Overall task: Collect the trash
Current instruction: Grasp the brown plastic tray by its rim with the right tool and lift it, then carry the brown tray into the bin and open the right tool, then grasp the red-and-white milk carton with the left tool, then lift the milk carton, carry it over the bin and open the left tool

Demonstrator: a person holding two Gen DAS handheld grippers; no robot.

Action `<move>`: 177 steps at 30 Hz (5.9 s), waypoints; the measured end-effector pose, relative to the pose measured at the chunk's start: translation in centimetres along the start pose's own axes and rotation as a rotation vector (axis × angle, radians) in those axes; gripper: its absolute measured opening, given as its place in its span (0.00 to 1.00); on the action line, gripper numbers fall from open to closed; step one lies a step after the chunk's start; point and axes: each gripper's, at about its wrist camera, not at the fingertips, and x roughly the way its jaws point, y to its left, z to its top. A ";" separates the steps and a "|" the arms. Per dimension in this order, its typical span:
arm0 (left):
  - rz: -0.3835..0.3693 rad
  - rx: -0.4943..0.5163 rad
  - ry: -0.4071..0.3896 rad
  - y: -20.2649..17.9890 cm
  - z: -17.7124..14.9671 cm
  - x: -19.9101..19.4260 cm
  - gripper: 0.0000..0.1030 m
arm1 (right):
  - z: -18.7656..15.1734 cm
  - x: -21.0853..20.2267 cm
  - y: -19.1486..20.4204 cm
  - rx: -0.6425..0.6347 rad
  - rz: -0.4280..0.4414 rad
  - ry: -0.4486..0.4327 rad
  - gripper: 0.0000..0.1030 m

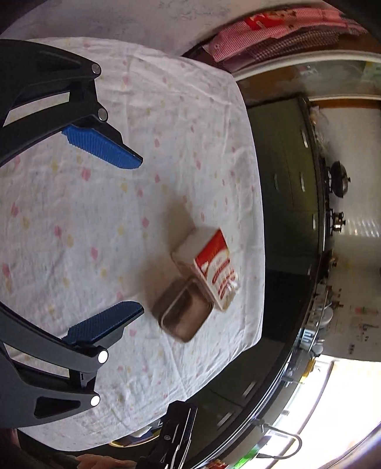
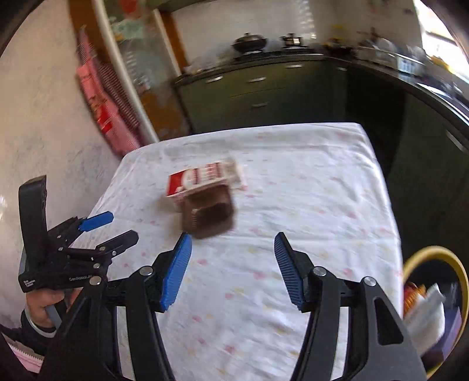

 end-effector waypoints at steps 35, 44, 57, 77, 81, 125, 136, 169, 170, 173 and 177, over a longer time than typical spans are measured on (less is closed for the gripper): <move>-0.086 -0.070 -0.004 2.3 -1.7 1.9 0.93 | 1.9 9.7 3.6 -0.143 -0.093 0.133 0.65; -0.103 -0.083 0.011 2.5 -1.7 2.3 0.94 | -0.8 -0.3 -1.4 0.075 -0.144 -0.044 0.65; -0.106 -0.035 0.002 1.4 -1.8 1.9 0.95 | -6.5 -4.5 -16.8 0.294 -0.598 0.067 0.66; -0.119 0.001 0.007 0.5 -1.9 2.1 0.95 | -7.7 -5.6 -20.5 0.426 -0.669 -0.006 0.76; -0.121 0.014 0.002 0.2 -2.0 2.0 0.95 | -8.1 -7.2 -19.6 0.452 -0.638 -0.050 0.76; -0.407 0.508 0.109 -3.5 8.4 13.3 0.63 | -8.9 -8.3 -16.8 0.434 -0.444 -0.105 0.82; -0.383 0.496 0.080 -3.8 7.8 11.1 0.51 | -9.0 -8.5 -16.5 0.433 -0.427 -0.111 0.82; -0.161 0.765 0.547 -11.4 3.5 7.8 0.51 | -11.2 -11.5 -16.6 0.442 -0.368 -0.123 0.82; -0.158 0.766 0.546 -11.5 3.6 7.6 0.51 | -11.3 -11.6 -16.8 0.446 -0.368 -0.125 0.82; -0.168 0.757 0.539 -11.9 3.8 6.6 0.50 | -11.4 -11.8 -17.0 0.449 -0.367 -0.130 0.82; -0.195 0.732 0.498 -12.9 4.3 4.9 0.50 | -11.6 -11.8 -17.4 0.453 -0.362 -0.130 0.82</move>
